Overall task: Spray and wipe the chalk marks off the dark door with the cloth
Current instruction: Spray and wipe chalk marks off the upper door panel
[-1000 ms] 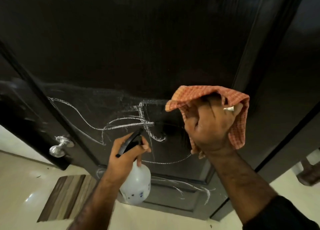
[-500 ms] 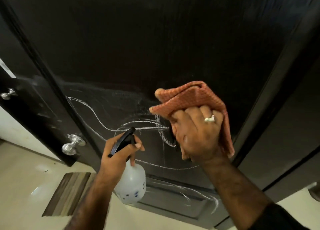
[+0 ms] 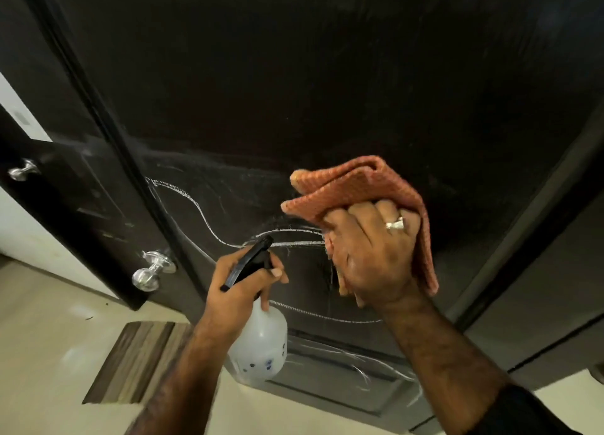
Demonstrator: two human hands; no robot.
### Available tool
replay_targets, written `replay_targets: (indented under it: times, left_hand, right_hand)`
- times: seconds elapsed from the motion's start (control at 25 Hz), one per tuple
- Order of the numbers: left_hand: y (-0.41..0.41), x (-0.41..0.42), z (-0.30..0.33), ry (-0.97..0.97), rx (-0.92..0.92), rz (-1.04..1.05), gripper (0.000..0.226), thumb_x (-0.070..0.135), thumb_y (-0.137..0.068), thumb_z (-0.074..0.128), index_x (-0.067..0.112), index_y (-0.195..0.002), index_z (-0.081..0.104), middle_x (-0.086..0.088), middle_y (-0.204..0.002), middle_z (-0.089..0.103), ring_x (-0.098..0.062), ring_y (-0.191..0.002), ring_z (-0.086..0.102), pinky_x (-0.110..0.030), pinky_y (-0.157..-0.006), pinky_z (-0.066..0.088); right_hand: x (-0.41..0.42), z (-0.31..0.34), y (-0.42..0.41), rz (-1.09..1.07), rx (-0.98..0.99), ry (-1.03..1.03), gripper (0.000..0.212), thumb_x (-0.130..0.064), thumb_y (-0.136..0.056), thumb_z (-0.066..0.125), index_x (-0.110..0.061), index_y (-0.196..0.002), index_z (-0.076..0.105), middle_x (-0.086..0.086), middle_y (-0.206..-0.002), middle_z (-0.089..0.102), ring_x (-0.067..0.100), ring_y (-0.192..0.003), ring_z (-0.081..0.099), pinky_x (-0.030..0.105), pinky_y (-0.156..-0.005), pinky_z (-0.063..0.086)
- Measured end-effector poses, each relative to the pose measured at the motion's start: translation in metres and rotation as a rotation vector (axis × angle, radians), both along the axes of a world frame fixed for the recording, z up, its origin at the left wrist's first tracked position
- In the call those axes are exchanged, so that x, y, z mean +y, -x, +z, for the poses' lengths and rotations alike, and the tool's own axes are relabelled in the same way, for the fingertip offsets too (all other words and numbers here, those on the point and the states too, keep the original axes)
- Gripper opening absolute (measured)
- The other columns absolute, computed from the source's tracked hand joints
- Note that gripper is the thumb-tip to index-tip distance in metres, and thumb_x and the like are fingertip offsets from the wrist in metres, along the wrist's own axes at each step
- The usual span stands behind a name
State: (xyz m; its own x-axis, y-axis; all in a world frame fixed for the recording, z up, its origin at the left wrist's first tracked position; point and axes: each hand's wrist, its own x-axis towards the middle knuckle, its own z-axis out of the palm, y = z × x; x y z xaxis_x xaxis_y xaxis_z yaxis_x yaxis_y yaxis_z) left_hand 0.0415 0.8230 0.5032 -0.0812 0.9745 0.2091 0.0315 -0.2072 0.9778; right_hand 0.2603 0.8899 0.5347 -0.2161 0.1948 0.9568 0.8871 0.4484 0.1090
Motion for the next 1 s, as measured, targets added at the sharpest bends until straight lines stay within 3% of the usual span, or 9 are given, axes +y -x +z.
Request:
replay_targets:
  times: [0.12,0.2,0.36,0.48,0.64,0.72,0.8,0.92,1.0]
  left_hand:
    - [0.014,-0.003,-0.005,0.009,0.000,-0.021,0.019,0.011,-0.082,0.068,-0.006,-0.089,0.069,-0.024,-0.088,0.071,-0.024,-0.053,0.053,-0.031,-0.056,0.050]
    - [0.026,-0.007,-0.007,0.021,-0.008,-0.016,0.024,0.017,-0.080,0.071,-0.005,-0.089,0.069,-0.022,-0.088,0.072,-0.023,-0.052,0.053,-0.031,-0.057,0.051]
    - [0.043,-0.008,-0.010,0.029,-0.008,-0.016,0.038,0.030,-0.074,0.074,-0.004,-0.091,0.070,-0.022,-0.088,0.072,-0.016,-0.057,0.059,-0.030,-0.055,0.051]
    - [0.054,-0.006,-0.012,0.033,-0.016,-0.037,0.021,0.015,-0.080,0.070,-0.004,-0.089,0.070,-0.019,-0.085,0.073,-0.015,-0.057,0.060,-0.029,-0.054,0.053]
    - [0.083,-0.005,-0.018,0.019,-0.073,-0.095,0.026,0.021,-0.078,0.074,-0.003,-0.088,0.072,-0.022,-0.085,0.071,-0.017,-0.054,0.058,-0.031,-0.053,0.051]
    - [0.103,0.000,-0.013,-0.001,-0.080,-0.127,0.018,0.013,-0.082,0.073,-0.004,-0.087,0.072,-0.023,-0.084,0.072,-0.020,-0.052,0.056,-0.032,-0.050,0.049]
    - [0.119,0.008,-0.007,-0.028,-0.074,-0.156,0.011,0.007,-0.084,0.069,-0.004,-0.086,0.073,-0.024,-0.082,0.072,-0.024,-0.051,0.052,-0.032,-0.047,0.047]
    - [0.139,0.015,0.000,-0.056,-0.068,-0.182,0.009,0.009,-0.083,0.071,0.001,-0.084,0.075,-0.020,-0.081,0.073,-0.030,-0.059,0.061,-0.033,-0.048,0.047]
    - [0.150,0.015,0.002,-0.061,-0.069,-0.212,0.014,0.019,-0.080,0.075,0.005,-0.084,0.075,-0.018,-0.082,0.073,-0.029,-0.057,0.061,-0.037,-0.052,0.049]
  right_hand:
    - [-0.023,-0.100,-0.012,0.140,-0.341,0.336,0.025,-0.020,-0.103,0.057,-0.023,-0.117,0.077,0.001,-0.107,0.078,0.022,-0.100,0.071,0.040,-0.083,0.057]
    - [-0.026,-0.103,-0.016,0.202,-0.333,0.497,0.033,-0.027,-0.089,0.053,-0.020,-0.108,0.080,0.003,-0.099,0.081,0.026,-0.091,0.079,0.041,-0.078,0.063]
    - [-0.003,0.003,0.023,-0.002,0.000,0.116,0.029,-0.022,-0.094,0.054,-0.016,-0.082,0.081,0.012,-0.086,0.075,0.034,-0.090,0.064,0.055,-0.094,0.046]
    - [0.002,0.005,0.041,-0.032,0.042,0.025,0.025,-0.027,-0.103,0.062,-0.024,-0.083,0.077,0.002,-0.081,0.068,0.027,-0.082,0.055,0.046,-0.076,0.042]
    - [-0.025,-0.084,0.042,0.240,-0.179,0.587,0.018,-0.016,-0.101,0.070,-0.014,-0.087,0.081,0.009,-0.086,0.078,0.034,-0.080,0.075,0.051,-0.067,0.064]
    - [-0.015,-0.071,0.049,0.054,-0.216,0.369,0.018,-0.015,-0.080,0.086,-0.012,-0.091,0.073,0.015,-0.088,0.074,0.040,-0.078,0.074,0.067,-0.076,0.061]
    - [0.002,-0.020,0.062,-0.059,-0.109,0.170,0.018,-0.024,-0.084,0.066,-0.019,-0.096,0.053,0.013,-0.099,0.061,0.039,-0.091,0.061,0.069,-0.098,0.045]
    - [0.010,0.027,0.090,-0.103,0.111,-0.006,0.008,-0.015,-0.092,0.060,-0.022,-0.087,0.059,0.009,-0.086,0.061,0.034,-0.082,0.055,0.056,-0.079,0.049]
    - [0.006,-0.019,0.094,-0.035,-0.019,0.160,0.014,-0.018,-0.098,0.065,-0.023,-0.088,0.073,0.005,-0.085,0.069,0.032,-0.083,0.064,0.052,-0.072,0.054]
